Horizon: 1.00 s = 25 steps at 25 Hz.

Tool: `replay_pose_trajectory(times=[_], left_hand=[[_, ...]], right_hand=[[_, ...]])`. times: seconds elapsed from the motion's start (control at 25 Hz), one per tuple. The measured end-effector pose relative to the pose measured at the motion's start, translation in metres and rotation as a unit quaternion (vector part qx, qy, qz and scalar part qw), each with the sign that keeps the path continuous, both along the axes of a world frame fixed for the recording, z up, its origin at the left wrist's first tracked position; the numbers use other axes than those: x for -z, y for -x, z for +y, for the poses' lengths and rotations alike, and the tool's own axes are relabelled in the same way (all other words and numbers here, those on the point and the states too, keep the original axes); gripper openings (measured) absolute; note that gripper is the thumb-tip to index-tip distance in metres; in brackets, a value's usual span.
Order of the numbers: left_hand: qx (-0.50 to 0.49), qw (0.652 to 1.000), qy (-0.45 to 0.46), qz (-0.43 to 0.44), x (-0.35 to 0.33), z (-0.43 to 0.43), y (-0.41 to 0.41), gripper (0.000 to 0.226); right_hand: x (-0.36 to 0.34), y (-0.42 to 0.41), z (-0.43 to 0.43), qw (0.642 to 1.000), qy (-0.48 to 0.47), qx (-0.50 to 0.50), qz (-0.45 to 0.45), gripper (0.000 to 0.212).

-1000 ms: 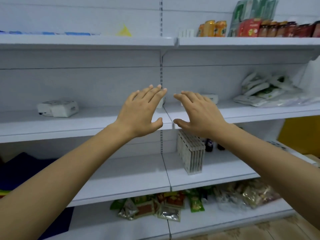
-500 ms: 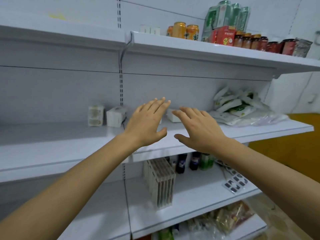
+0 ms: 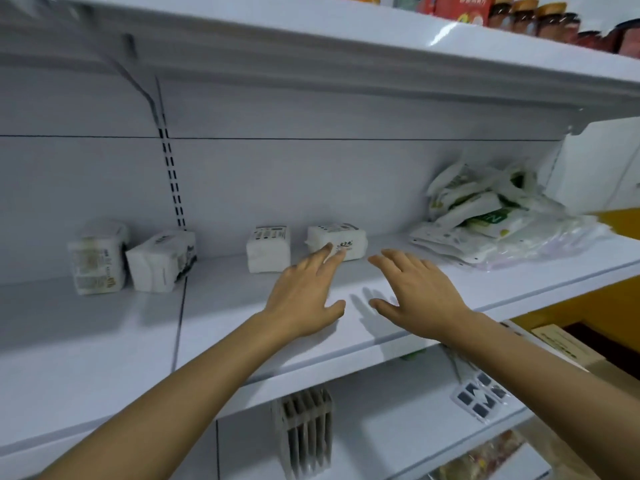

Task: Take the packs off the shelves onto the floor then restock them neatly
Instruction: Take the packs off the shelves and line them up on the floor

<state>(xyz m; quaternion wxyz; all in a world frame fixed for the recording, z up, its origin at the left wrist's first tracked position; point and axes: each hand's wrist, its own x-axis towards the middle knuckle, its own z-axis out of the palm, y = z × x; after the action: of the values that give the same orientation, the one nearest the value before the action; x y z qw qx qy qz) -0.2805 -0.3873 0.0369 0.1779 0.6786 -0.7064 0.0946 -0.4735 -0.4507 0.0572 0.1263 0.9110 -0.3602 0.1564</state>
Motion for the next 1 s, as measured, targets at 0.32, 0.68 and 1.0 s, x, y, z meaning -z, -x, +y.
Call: replay_pose_trajectory(times=[0.32,0.68,1.0], left_hand=[[-0.163,0.959,0.009,0.234,0.053,-0.091,-0.003,0.086],[-0.204,0.947,0.046,0.244,0.054,-0.089,-0.001,0.094],[-0.215,0.897,0.072,0.38,0.043,-0.089,0.004,0.102]], right_hand=[[0.018,-0.034,-0.139,0.995,-0.069,-0.073,-0.002,0.075],[0.02,-0.114,-0.217,0.975,-0.139,-0.175,-0.001,0.093],[0.071,-0.082,-0.178,0.891,-0.195,-0.358,-0.199,0.078]])
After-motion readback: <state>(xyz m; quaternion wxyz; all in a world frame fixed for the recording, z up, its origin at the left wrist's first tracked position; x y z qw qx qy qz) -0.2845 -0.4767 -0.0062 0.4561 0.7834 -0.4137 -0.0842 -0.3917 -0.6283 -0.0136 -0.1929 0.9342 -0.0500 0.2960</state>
